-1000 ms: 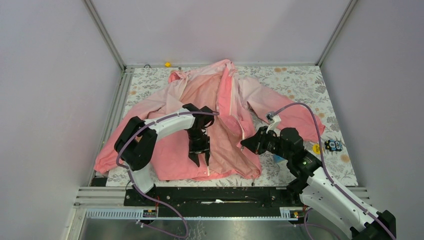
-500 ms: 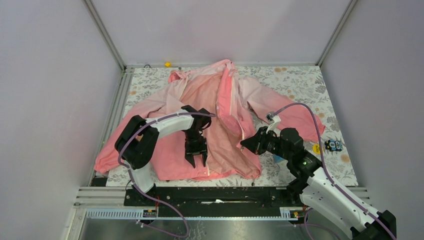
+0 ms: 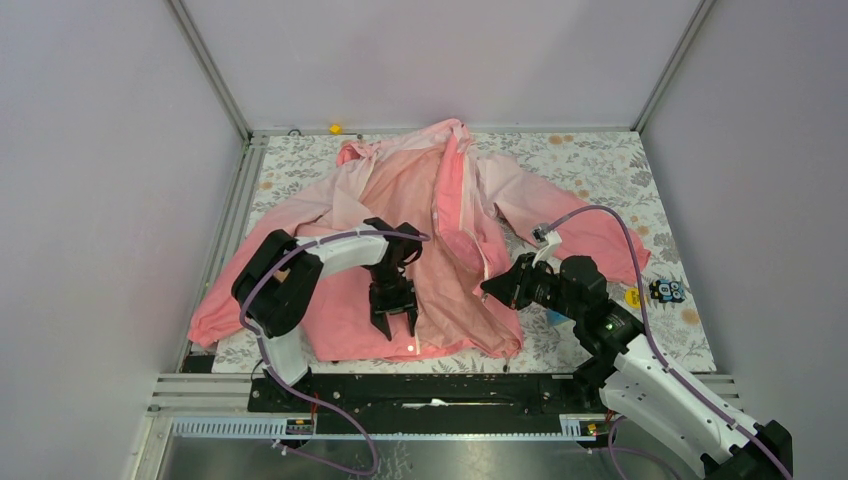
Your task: Zip up the jacket
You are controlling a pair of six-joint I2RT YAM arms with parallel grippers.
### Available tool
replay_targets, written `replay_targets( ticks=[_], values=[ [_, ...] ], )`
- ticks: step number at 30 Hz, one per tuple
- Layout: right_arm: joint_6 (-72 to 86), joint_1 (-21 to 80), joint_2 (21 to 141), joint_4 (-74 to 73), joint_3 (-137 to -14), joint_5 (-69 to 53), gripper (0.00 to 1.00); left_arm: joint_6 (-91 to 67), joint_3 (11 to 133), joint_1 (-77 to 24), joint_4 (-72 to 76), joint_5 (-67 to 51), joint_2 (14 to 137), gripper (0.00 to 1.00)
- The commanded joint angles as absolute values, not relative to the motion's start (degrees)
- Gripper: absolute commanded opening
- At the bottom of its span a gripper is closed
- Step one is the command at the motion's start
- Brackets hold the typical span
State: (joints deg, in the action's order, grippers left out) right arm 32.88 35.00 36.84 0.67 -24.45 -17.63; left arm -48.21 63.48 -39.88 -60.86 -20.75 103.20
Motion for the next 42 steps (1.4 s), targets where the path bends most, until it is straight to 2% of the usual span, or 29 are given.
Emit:
replay_targets(
  ticks=[1,8,11,13,17,19,23,25,26,28,29,30,34,42],
  values=[
    [32.92,35.67,36.17,2.59,-24.3,-17.82,0.0,-51.21,62.34,-40.48,-59.86,-21.18,101.26,0.54],
    [33.11,35.66,36.3,2.87,-24.4,-18.14,0.0,-52.61,62.42,-41.07,-58.39,-18.26,101.06,0.53],
    [33.19,35.68,36.43,2.9,-24.48,-18.11,0.0,-53.35,62.4,-41.08,-56.86,-17.82,100.88,0.41],
    [33.14,35.64,36.47,2.9,-24.59,-18.26,0.0,-54.25,61.77,-41.2,-55.76,-17.46,99.82,0.37],
    [33.57,35.66,36.79,3.17,-24.6,-18.36,0.0,-55.64,59.97,-41.22,-54.13,-16.77,97.19,0.23],
    [33.8,35.63,37.04,3.56,-24.6,-18.36,0.0,-56.44,58.7,-41.22,-53.15,-16.35,95.47,0.08],
    [34.22,35.64,37.67,4.13,-24.52,-18.41,0.0,-57.62,57.04,-41.18,-52.12,-15.59,91.81,0.03],
    [34.27,35.68,37.88,4.2,-24.55,-18.37,0.0,-58.46,55.84,-41.22,-51.12,-16.29,90.37,0.05],
    [34.34,35.66,38.09,4.21,-24.6,-18.33,0.0,-58.98,55.35,-41.22,-50.67,-17.07,89.84,0.1],
    [34.36,35.68,38.27,4.31,-24.43,-18.4,0.0,-60.9,54.75,-41.67,-50.5,-17.72,88.94,0.37],
    [34.42,35.63,38.38,4.35,-24.37,-18.45,0.0,-62.18,54.61,-42.12,-50.45,-17.71,88.37,0.46],
    [34.53,35.67,38.46,4.5,-24.21,-18.53,0.0,-63.45,54.63,-42.5,-50.45,-17.37,87.95,0.48],
    [35.02,35.66,38.69,5.34,-23.79,-18.58,0.0,-68.84,54.88,-44.07,-51.12,-15.82,87.61,0.51],
    [35.47,35.68,38.06,5.28,-23.82,-19.02,0.0,-69.54,55.02,-44.09,-52.97,-12.51,90.53,0.45]
  ],
)
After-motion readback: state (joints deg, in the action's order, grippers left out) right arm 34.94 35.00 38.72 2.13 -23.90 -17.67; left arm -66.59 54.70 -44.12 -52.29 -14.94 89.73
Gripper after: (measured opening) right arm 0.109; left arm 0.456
